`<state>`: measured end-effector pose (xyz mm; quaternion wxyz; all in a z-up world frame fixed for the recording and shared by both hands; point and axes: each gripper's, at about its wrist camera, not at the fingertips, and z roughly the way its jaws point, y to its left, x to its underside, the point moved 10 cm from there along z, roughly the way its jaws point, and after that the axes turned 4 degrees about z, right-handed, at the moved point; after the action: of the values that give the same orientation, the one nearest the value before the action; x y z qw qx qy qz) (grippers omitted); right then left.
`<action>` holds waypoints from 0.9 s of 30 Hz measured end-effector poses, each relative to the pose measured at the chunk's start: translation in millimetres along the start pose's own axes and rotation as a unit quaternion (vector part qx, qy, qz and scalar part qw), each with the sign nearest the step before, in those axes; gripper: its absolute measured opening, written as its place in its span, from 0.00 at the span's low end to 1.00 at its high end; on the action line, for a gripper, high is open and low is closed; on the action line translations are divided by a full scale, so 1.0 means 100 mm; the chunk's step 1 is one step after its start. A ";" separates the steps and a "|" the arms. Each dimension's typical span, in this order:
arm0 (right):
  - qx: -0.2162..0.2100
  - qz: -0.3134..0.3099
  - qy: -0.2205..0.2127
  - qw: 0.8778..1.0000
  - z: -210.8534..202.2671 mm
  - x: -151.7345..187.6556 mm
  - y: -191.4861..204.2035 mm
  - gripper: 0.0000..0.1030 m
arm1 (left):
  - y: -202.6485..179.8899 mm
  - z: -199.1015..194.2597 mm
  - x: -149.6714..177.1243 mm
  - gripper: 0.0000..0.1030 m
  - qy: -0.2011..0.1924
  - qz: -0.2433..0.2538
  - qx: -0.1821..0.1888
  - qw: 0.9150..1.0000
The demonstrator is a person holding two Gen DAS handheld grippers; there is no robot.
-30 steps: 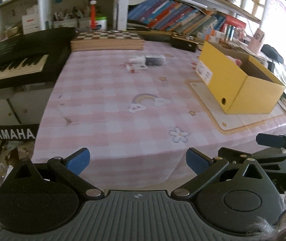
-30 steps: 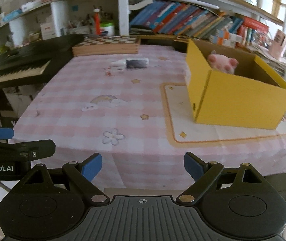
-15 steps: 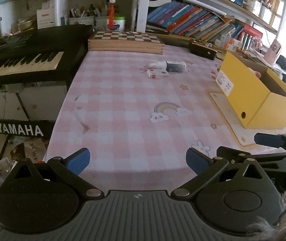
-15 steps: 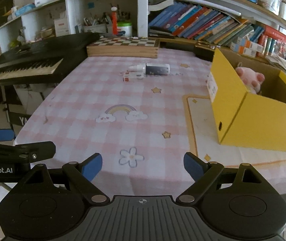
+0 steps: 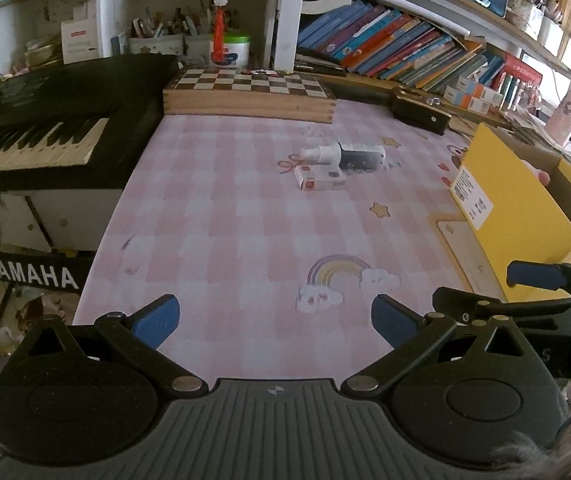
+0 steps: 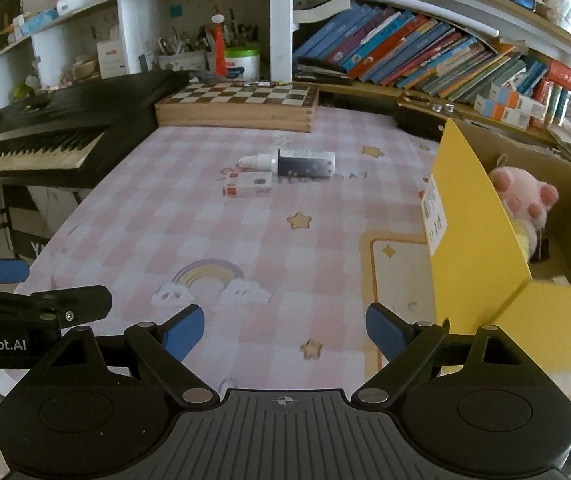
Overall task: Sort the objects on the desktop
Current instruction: 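Move both tools toward the white spray bottle and small white stapler box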
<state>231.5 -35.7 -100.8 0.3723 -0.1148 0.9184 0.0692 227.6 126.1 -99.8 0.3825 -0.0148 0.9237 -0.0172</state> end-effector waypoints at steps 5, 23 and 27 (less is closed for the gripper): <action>-0.004 0.004 -0.007 1.000 0.21 -0.25 -0.11 0.87 | -0.04 0.20 -0.23 1.00 -0.003 0.011 -0.006 1.000; -0.009 0.029 -0.050 0.998 0.90 -1.32 -0.49 0.87 | -0.22 0.98 -1.01 0.99 -0.021 0.041 -0.028 0.999; -0.009 0.037 -0.053 0.998 1.01 -1.45 -0.53 0.87 | -0.28 1.15 -1.10 0.98 -0.020 0.049 -0.028 0.998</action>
<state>413.8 -42.0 -73.9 0.4169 -0.0804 0.9002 0.0967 386.9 100.3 -101.9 0.4008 0.0192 0.9156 0.0276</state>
